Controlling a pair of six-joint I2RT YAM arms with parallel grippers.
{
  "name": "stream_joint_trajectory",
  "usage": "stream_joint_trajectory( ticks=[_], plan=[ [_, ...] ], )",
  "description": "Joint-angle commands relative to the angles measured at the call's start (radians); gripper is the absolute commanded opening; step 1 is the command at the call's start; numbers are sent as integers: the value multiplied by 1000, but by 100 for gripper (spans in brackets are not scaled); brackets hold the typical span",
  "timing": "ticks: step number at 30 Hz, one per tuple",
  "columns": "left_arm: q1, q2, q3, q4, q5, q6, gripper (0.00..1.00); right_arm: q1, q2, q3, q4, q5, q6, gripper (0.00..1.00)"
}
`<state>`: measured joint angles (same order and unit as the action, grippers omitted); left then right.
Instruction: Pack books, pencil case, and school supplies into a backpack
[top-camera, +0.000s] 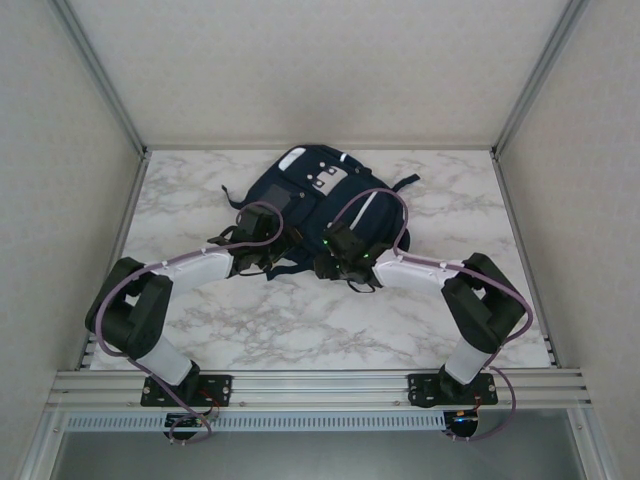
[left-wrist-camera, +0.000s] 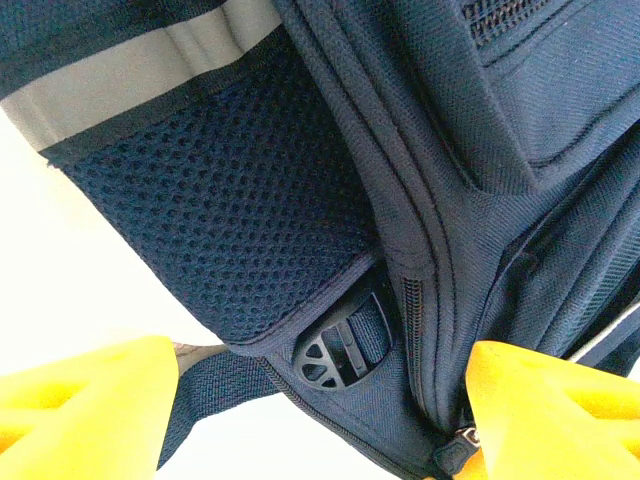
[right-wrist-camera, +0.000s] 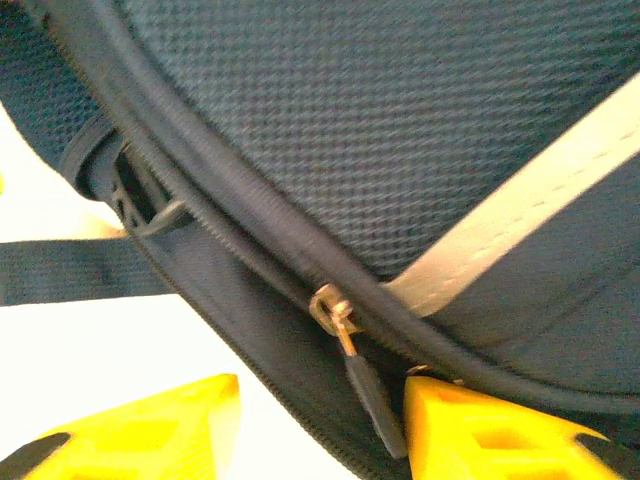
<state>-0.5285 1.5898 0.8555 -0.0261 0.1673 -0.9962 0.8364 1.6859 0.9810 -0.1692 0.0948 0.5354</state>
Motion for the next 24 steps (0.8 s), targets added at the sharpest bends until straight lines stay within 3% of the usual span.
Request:
stream_joint_trajectory(
  ticks=[1,11,15,19,24],
  plan=[
    [-9,14,22,3,-37,-6,76,27,20,15,-39,-34,13,46],
    [-18,25,18,13,-19,-9,74,20,87,84,-70,114,-15,40],
    [-26,17,9,27,-14,-21,72,1,118,132,-115,151,-6,21],
    [-45,36,14,45,-15,-40,72,0,106,129,-112,103,-11,0],
    [-69,102,34,113,-24,-96,75,-1,51,94,-98,8,-9,0]
  ],
)
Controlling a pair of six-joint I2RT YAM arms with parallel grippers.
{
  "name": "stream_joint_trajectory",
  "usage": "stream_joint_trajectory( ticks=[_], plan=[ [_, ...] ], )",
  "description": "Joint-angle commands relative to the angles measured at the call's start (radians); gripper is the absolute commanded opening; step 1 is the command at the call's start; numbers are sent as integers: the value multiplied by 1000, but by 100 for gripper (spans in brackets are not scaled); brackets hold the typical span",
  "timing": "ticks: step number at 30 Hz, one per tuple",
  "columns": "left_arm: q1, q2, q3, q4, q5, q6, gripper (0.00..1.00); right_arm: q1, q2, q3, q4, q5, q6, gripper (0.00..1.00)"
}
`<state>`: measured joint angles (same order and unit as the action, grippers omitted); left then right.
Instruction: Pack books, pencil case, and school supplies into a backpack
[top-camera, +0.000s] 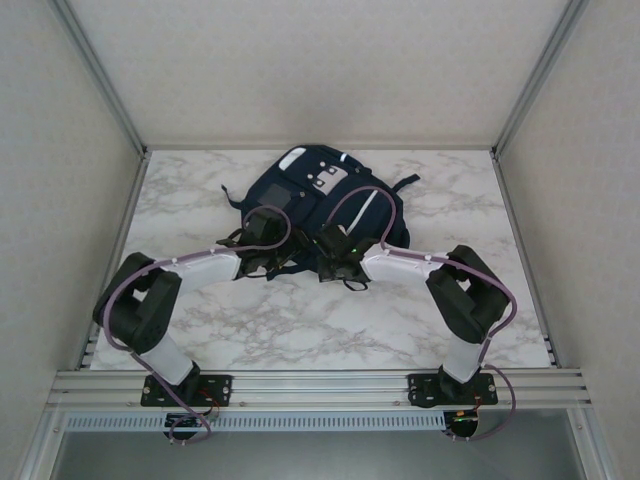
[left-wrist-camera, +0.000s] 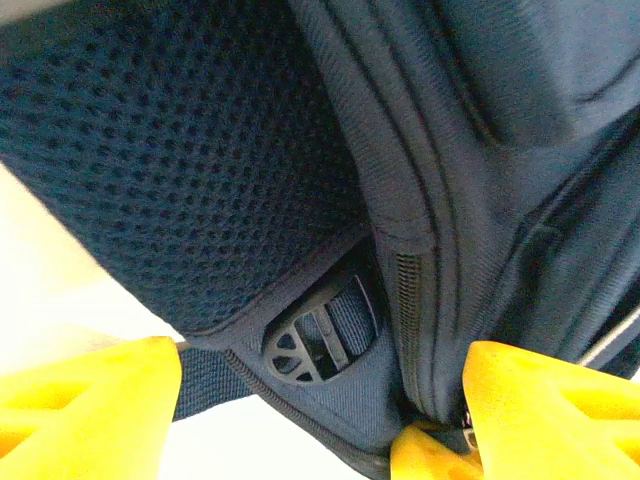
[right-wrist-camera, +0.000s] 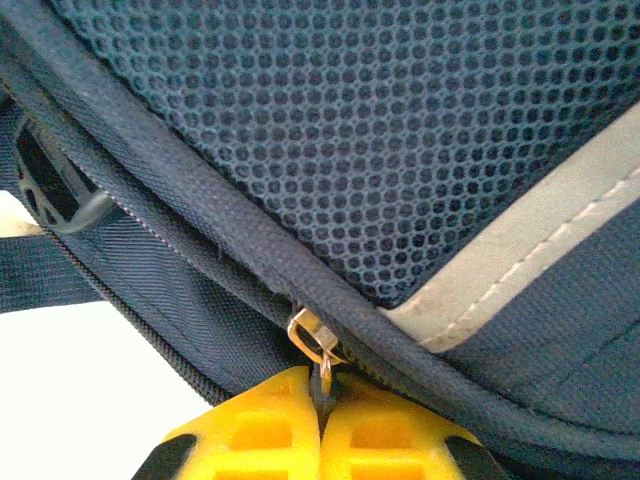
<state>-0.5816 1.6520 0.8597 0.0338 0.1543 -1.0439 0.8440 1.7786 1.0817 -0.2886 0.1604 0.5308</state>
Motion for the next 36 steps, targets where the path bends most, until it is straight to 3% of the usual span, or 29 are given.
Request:
stream_joint_trajectory(
  ticks=[1,6,11,13,14,25,32,36],
  plan=[
    [-20,59,38,70,-18,-58,75,-9,-50,-9,16,-82,-9,0],
    [-26,142,72,122,-100,-51,68,-8,-89,-31,-9,-172,-44,0],
    [-17,174,111,95,-189,39,30,-20,-115,-63,-62,-207,-107,0],
    [-8,174,110,94,-188,57,4,-35,-120,-59,-120,-242,-157,0],
    [-4,173,110,89,-187,62,0,-42,-120,-55,-150,-251,-184,0],
    [57,97,29,36,-78,153,0,-214,-169,-22,-407,-251,-380,0],
    [148,45,25,-95,-34,295,0,-296,-184,12,-476,-80,-439,0],
    [194,66,32,-102,2,312,0,-320,-171,54,-489,84,-444,0]
  ],
)
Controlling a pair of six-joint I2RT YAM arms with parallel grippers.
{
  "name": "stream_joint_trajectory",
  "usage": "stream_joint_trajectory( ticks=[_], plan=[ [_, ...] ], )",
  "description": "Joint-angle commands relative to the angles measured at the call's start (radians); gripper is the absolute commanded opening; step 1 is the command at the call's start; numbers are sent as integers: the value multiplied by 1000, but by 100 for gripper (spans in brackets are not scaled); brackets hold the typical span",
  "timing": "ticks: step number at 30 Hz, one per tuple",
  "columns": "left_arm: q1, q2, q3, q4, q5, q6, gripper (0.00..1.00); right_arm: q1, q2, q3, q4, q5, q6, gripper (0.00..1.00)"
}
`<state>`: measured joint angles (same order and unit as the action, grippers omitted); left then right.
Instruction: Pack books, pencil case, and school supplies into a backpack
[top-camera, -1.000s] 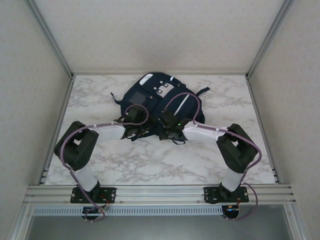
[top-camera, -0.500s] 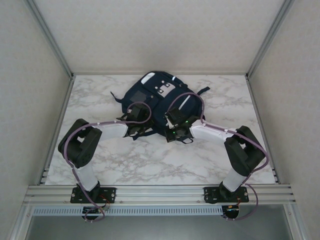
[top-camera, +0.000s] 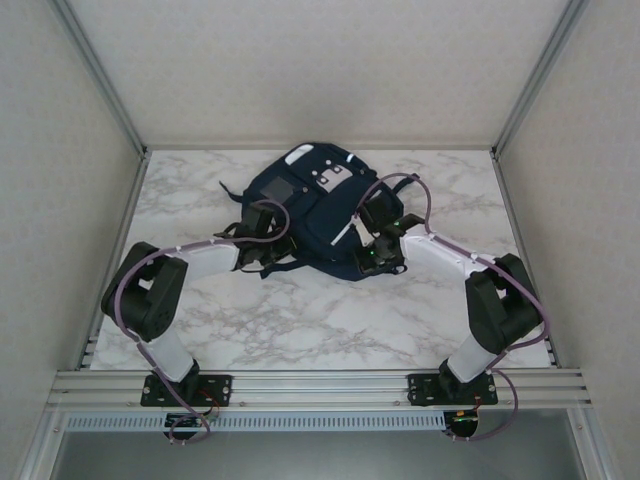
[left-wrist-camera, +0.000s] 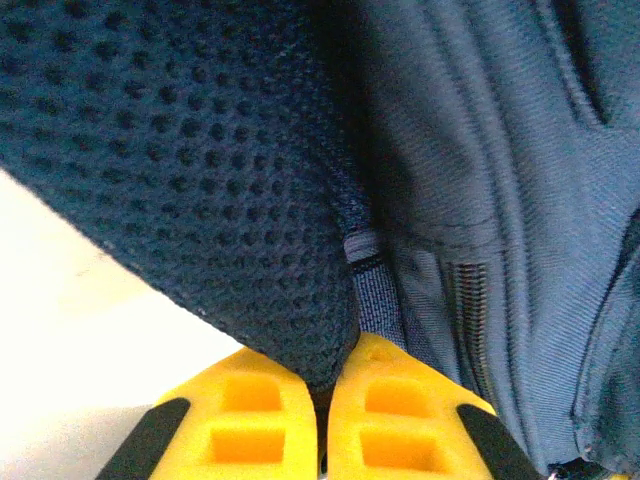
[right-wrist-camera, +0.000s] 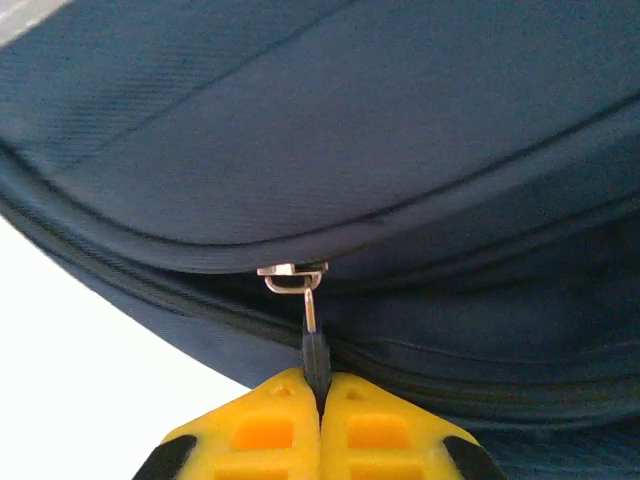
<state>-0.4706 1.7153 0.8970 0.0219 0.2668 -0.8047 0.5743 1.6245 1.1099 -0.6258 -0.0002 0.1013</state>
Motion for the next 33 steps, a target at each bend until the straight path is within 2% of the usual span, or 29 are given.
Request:
stream_joint_trajectory(
  ticks=[1,3,5,9,12,13,14,18,20,23,27,33],
  plan=[
    [88,11,0,-86,-114,76,0,-54,-12,34,-150,282,-19,0],
    [97,27,15,-82,-124,76,0,-60,0,60,-150,321,-19,0],
    [108,45,38,-74,-134,85,0,-62,11,78,-146,307,-28,0],
    [154,79,120,-126,-183,134,0,-59,31,101,-144,184,-21,0],
    [176,69,182,-210,-168,159,1,-48,29,89,-107,76,-1,0],
    [171,56,199,-227,-155,169,3,-44,27,81,-87,46,1,0],
    [161,36,208,-243,-138,168,11,-39,29,74,-64,24,5,0],
    [90,-42,174,-243,-49,68,43,-30,39,63,3,24,16,0],
    [34,-77,131,-216,-32,-8,53,-30,40,62,29,12,23,0],
    [-66,-128,48,-147,-62,-147,58,-30,43,66,50,-13,24,0],
    [-187,-177,3,-86,-153,-290,64,-30,56,73,51,-13,17,0],
    [-246,-149,32,-43,-268,-354,65,-30,40,42,70,-50,39,0]
  ],
)
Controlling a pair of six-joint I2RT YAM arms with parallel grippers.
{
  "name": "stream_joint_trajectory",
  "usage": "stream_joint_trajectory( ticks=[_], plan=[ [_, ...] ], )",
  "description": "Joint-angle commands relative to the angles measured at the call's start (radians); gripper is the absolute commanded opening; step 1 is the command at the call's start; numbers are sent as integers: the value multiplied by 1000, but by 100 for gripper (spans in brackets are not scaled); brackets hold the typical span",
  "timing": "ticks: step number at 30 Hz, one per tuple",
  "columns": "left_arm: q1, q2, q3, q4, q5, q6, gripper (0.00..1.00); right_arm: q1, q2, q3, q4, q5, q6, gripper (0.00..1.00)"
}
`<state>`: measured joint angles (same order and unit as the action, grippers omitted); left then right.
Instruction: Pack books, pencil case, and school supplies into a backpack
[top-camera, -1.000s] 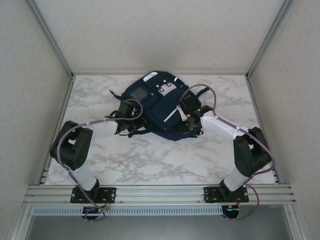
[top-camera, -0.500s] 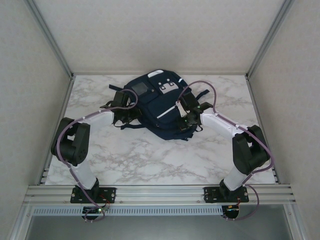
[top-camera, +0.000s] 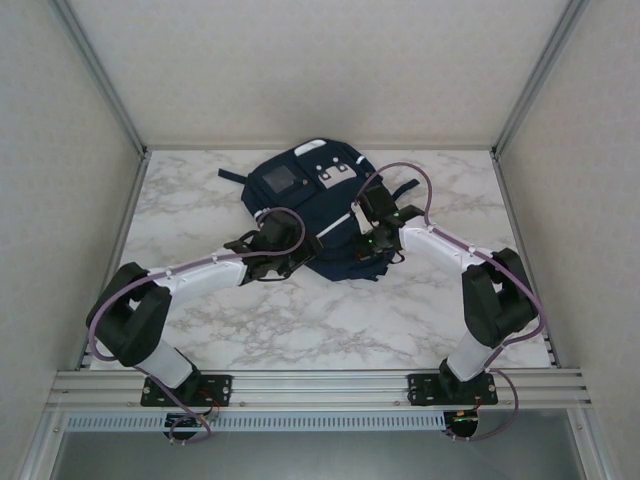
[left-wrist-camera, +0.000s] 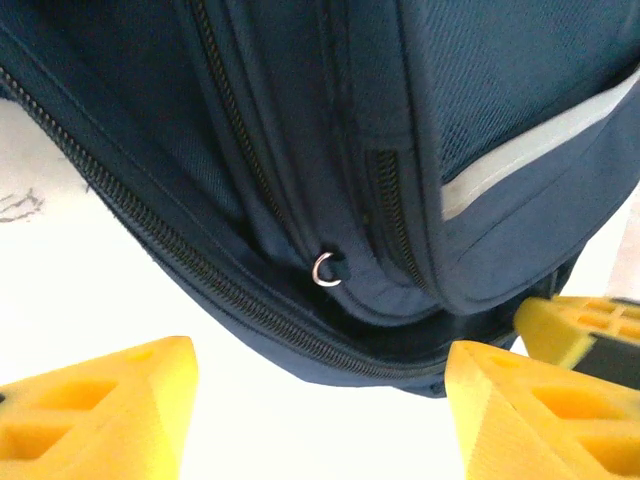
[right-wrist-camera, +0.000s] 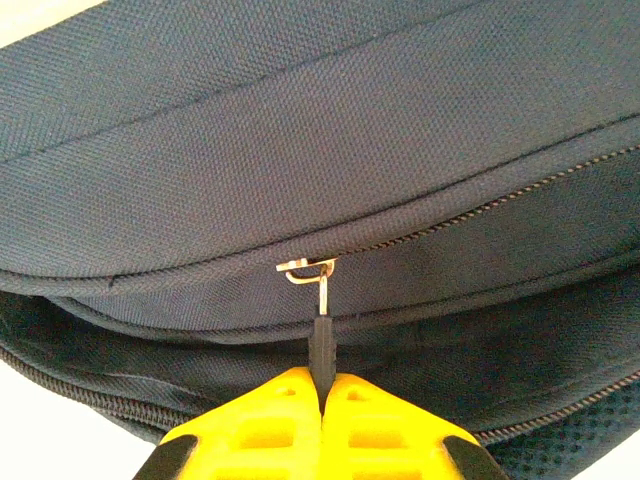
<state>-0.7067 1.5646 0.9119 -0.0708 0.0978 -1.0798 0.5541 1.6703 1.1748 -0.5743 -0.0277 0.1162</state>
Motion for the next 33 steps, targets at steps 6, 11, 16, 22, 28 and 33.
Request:
stream_joint_trajectory(
  ticks=[6,11,16,22,28,33],
  plan=[
    [-14,135,95,133,-85,-104,58,-8,-40,-69,40,-41,45,0],
    [-17,216,136,161,-59,-114,30,-8,-38,-71,14,-35,-4,0],
    [-17,196,88,114,-55,-60,0,-8,4,-39,-78,95,-148,0],
    [33,114,-24,15,-23,30,0,-8,9,-18,-155,102,-289,0],
    [149,45,-64,-86,16,147,0,-11,55,31,-246,107,-323,0],
    [231,-22,-37,-204,-21,300,0,-17,68,31,-238,143,-326,0]
  ],
)
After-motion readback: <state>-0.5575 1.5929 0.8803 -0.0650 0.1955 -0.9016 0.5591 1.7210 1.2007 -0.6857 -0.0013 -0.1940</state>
